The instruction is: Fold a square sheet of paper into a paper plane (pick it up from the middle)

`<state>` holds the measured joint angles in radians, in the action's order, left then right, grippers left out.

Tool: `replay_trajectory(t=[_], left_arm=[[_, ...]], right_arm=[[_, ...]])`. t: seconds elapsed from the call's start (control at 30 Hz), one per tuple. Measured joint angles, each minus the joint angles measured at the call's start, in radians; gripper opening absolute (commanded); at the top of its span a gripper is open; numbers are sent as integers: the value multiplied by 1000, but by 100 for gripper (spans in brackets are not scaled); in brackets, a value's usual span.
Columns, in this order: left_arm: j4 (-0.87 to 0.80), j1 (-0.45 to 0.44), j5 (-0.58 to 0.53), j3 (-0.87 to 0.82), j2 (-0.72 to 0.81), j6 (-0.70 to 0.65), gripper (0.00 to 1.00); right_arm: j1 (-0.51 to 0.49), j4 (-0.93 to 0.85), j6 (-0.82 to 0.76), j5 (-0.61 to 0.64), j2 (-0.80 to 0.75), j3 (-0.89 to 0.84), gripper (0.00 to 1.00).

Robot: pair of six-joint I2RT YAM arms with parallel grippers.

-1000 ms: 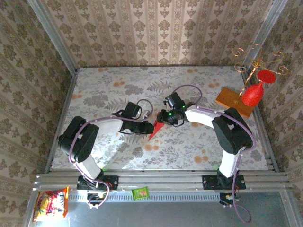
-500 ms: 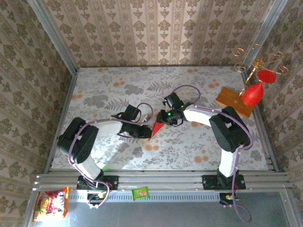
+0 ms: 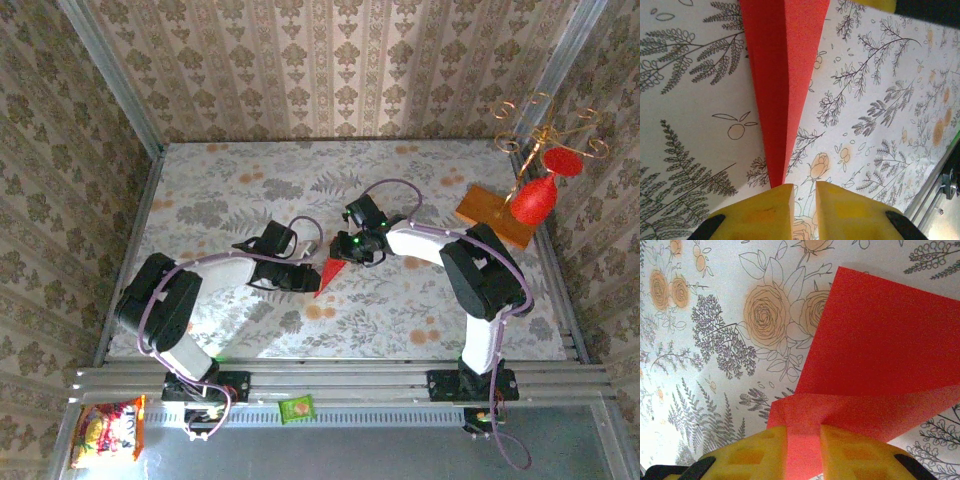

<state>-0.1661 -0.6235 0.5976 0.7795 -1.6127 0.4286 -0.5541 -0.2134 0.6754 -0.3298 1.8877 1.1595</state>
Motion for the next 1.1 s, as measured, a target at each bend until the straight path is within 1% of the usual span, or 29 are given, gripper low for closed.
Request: replay_trajectory(t=[0.13,0.27,0.63,0.9,1.1], left_arm=[[-4,-5,0,0,-8,-4,20],[-7,-10,-5,1,-15,-7,24],[-5,-10,-47,6,-13,-7,26],[0,-20,-48,6,-15,-6,19],[2,-32,-48,11,-40,-6,18]], right_arm=[[0,0,0,0,6,2,26],[0,0,0,0,9,2,25],[0,0,0,0,11,2,25],[0,0,0,-1,11,2,25],[0,0,0,-4,11,2,25]])
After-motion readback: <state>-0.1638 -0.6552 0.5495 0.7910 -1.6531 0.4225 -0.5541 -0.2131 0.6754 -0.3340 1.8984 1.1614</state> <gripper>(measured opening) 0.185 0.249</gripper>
